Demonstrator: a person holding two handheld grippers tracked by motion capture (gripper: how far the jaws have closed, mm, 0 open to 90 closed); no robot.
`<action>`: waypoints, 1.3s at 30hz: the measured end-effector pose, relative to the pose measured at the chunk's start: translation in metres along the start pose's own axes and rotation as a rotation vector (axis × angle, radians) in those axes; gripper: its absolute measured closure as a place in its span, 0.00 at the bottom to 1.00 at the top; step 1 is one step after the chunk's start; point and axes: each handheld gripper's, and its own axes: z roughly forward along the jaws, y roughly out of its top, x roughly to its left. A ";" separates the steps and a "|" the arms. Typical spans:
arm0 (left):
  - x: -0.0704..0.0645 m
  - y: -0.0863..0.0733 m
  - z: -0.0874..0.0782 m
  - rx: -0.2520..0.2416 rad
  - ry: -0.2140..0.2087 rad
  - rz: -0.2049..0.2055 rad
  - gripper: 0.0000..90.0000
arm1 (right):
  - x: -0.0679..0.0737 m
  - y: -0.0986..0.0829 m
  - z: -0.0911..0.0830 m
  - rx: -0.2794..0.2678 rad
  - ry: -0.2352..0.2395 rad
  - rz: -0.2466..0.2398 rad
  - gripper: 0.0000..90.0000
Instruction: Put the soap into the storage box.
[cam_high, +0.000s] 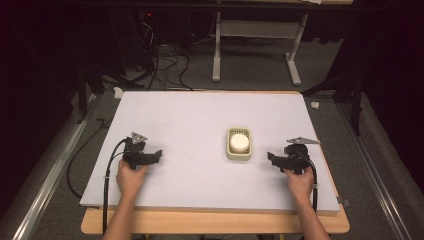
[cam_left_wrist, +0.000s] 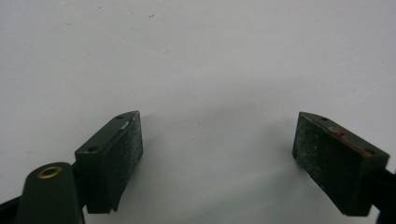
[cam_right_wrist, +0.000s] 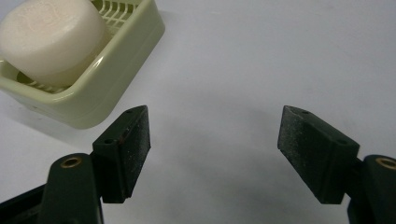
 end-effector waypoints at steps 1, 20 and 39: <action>0.000 0.000 0.000 0.000 0.000 0.000 0.18 | 0.000 0.000 0.001 0.001 -0.001 -0.002 0.29; 0.000 0.000 0.000 0.000 0.000 0.000 0.18 | 0.000 -0.004 0.011 0.033 -0.044 -0.014 0.29; 0.000 0.000 0.000 0.000 0.000 0.000 0.18 | 0.004 -0.012 0.016 0.020 -0.095 -0.094 0.26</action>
